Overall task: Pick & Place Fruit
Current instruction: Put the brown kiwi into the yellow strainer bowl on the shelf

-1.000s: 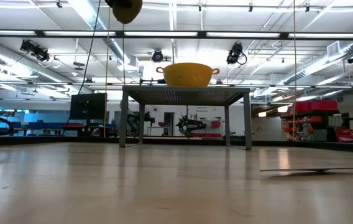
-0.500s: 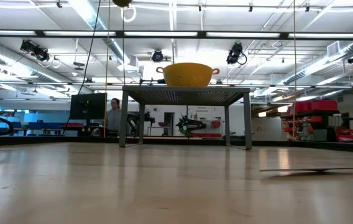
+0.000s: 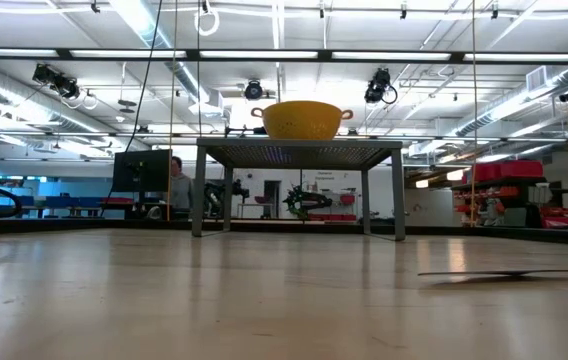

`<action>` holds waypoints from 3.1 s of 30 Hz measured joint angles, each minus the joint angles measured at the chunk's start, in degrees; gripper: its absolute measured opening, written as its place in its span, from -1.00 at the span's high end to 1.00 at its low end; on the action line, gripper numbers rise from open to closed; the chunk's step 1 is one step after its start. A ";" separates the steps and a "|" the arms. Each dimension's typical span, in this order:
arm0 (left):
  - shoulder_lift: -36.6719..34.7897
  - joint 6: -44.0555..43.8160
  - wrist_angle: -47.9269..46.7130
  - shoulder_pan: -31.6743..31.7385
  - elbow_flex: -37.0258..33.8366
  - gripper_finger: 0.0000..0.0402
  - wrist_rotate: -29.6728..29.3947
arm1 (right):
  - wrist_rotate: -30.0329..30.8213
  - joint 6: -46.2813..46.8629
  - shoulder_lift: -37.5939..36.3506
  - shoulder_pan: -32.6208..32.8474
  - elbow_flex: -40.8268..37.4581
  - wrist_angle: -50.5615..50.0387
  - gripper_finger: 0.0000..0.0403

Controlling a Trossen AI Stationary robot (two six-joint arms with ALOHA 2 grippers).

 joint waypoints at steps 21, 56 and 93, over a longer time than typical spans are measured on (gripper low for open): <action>6.99 1.98 5.55 0.00 0.02 -0.19 1.13 | 0.77 0.00 0.00 -0.02 0.00 0.64 0.91; 20.73 -4.23 28.08 1.23 -0.02 -0.16 1.10 | -0.09 1.63 0.02 -0.02 0.00 0.21 0.91; 40.84 1.64 45.28 13.19 -0.01 -0.16 16.99 | 1.07 4.11 1.91 -0.13 -0.02 0.57 0.91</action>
